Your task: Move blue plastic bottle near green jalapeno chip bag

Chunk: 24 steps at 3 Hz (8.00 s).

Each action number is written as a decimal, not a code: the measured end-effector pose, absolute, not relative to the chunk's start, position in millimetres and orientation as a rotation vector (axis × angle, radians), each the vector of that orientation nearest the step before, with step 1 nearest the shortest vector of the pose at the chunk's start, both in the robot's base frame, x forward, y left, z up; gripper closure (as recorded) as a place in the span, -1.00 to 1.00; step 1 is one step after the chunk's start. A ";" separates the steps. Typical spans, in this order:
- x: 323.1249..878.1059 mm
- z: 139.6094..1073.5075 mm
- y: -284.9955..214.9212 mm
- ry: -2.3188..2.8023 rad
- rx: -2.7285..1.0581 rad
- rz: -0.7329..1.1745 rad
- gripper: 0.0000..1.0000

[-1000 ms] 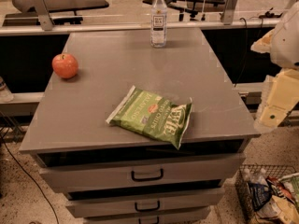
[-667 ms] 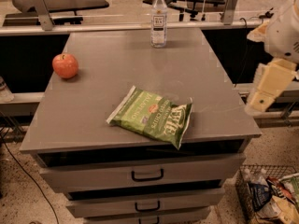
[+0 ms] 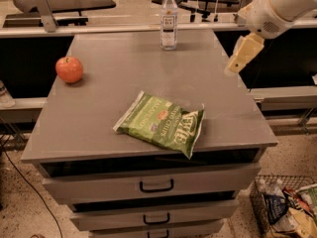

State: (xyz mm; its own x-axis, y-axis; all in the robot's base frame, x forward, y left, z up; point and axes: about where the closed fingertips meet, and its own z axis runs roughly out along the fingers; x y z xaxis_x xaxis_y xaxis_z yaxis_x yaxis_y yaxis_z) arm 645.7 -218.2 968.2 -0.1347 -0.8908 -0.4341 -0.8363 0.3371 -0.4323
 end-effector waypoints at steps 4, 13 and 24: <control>751.0 945.6 -204.5 1.937 -1.353 -0.006 -1.00; 921.3 943.1 -72.5 1.770 -0.726 0.415 -0.22; 687.9 917.9 -65.8 1.647 -1.077 0.446 1.00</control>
Offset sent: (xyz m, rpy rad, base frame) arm 0.0611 0.0120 -0.0248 0.0742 0.0196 -0.0157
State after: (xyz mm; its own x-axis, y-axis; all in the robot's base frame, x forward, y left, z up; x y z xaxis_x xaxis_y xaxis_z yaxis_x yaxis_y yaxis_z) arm 687.9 -65.8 917.9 -0.0243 -0.4251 -0.9048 -0.8234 0.5218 -0.2231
